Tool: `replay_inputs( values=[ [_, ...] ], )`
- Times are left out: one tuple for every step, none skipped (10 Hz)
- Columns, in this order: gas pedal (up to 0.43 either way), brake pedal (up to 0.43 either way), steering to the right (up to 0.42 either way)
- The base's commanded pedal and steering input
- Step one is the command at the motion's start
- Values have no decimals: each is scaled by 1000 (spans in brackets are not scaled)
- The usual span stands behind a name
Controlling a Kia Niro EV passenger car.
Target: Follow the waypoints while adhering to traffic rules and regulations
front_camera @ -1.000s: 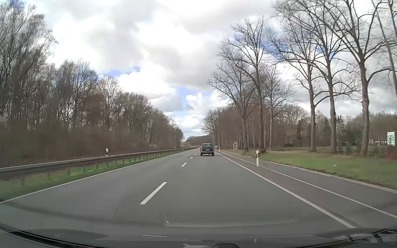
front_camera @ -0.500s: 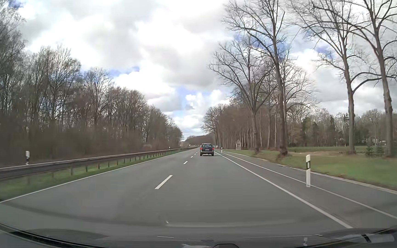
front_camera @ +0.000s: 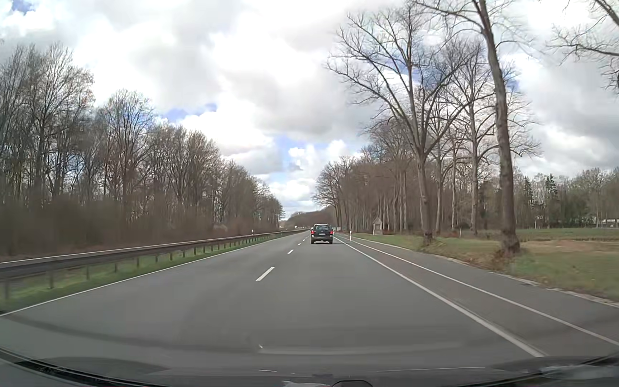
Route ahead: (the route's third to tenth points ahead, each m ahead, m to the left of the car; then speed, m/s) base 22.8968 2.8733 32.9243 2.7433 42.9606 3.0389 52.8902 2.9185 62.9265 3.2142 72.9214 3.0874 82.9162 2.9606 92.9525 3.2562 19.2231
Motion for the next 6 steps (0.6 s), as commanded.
replay_inputs(
  values=[
    [197,0,-1],
    [197,0,-1],
    [197,0,-1],
    [197,0,0],
    [197,0,-1],
    [189,0,-1]
  ],
)
